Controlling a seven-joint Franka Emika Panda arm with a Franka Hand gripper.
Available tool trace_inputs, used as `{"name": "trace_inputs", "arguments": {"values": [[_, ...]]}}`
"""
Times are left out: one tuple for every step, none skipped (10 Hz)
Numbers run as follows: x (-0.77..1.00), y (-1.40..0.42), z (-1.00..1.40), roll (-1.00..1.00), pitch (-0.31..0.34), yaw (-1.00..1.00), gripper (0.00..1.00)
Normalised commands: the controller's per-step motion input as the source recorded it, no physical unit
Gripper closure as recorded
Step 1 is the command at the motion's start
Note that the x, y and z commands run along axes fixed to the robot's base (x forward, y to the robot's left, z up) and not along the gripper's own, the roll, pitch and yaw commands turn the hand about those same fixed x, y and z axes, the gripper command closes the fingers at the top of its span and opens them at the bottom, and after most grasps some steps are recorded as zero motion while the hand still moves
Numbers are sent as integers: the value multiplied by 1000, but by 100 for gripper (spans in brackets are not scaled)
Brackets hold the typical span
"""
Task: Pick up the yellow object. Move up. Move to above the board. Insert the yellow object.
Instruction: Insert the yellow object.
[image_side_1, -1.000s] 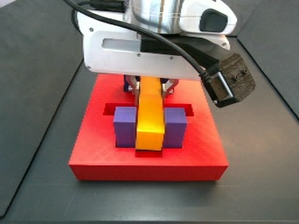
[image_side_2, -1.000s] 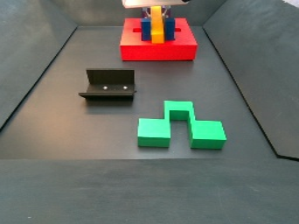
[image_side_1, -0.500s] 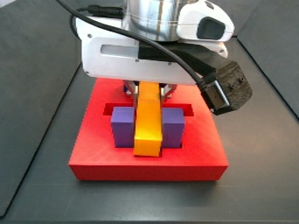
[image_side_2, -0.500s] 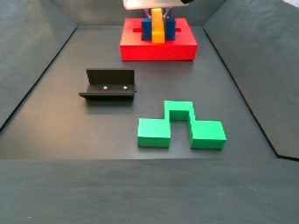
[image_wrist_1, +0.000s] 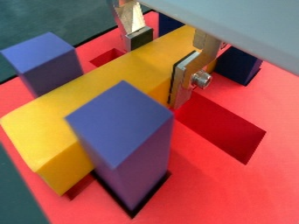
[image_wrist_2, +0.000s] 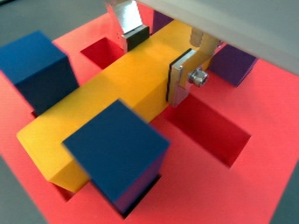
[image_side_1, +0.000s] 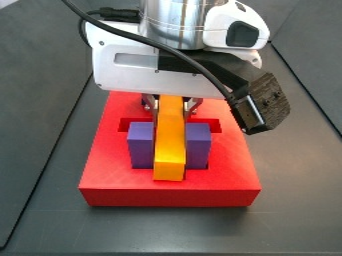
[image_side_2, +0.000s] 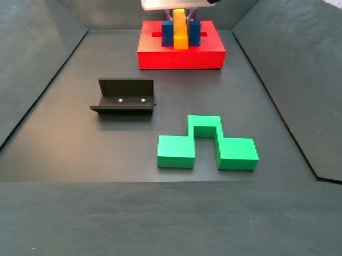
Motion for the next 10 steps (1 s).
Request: {"name": "trace_inputs", "arguments": {"values": [[109,197,-237,169,74,-29,100],[117,209,-246,161,73,-14,100],[60,94,-231,137,46,0,100],[0,-49,-280,160,0,0,100],[0,-126,-203,54,-63,0,100],[0,-166,-563,141,-74,0,100],[0,-186,-789,143,-154,0,100],[0,-183,-717,113,-166,0,100],[17,0,0,0,0,0,100],[0,0,0,0,0,0,100]]}}
